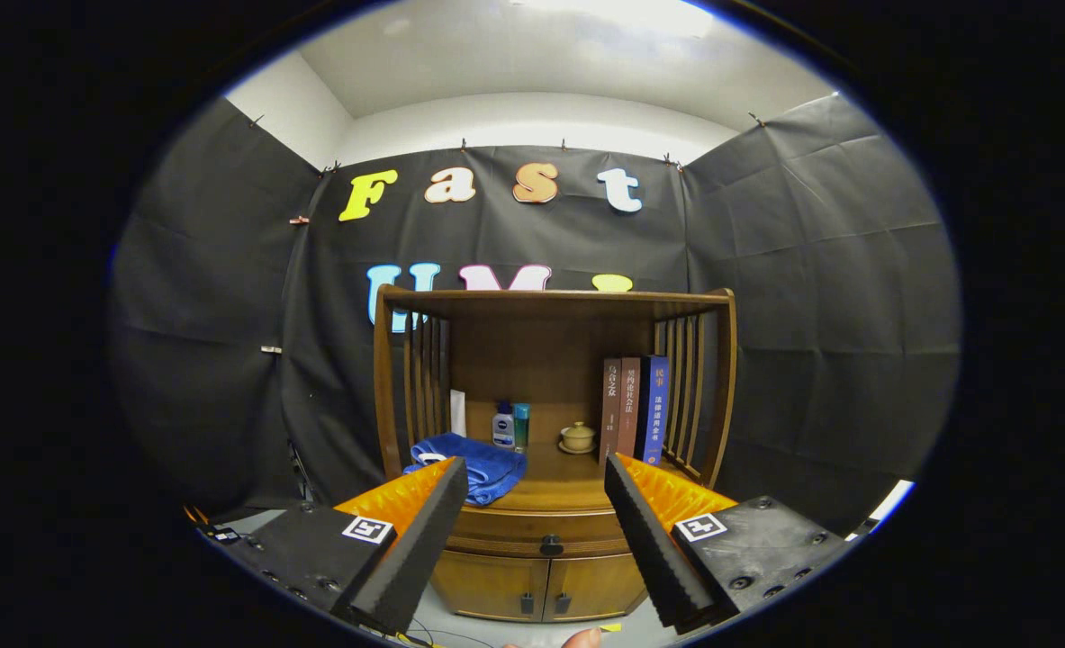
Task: Pull open the drawer, take out the items inside it, and place them on the countertop above the cabinet.
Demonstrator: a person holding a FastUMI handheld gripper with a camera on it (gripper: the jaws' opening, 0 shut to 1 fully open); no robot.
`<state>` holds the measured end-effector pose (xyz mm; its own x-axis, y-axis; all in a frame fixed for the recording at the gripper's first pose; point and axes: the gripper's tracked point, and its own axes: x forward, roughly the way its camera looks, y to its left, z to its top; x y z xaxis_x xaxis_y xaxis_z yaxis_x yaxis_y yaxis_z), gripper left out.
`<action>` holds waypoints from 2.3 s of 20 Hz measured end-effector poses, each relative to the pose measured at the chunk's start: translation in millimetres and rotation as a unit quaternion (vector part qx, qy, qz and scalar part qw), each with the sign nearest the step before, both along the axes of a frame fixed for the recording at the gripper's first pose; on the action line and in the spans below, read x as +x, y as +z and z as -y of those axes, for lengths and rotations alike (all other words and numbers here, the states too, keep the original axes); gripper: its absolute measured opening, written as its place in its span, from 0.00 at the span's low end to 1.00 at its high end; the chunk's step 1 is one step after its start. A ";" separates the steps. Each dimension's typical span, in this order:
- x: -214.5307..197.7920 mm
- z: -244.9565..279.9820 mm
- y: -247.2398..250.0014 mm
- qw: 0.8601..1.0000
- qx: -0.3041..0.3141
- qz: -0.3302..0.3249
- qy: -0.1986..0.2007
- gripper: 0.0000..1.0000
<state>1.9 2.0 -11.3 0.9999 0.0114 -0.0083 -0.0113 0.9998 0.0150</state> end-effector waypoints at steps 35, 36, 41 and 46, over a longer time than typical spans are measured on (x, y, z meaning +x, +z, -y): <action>170.1 29.3 -320.7 0.988 -0.004 -0.151 -0.030 0.49; 169.7 30.1 -319.2 0.988 -0.015 -0.148 -0.033 0.43; 170.2 29.2 -320.8 0.989 -0.017 -0.141 -0.031 0.36; 165.0 28.5 -319.7 0.988 -0.007 -0.148 -0.029 0.36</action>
<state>166.9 -26.6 -331.0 0.9524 -0.0480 -0.3012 0.0489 0.9988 -0.0047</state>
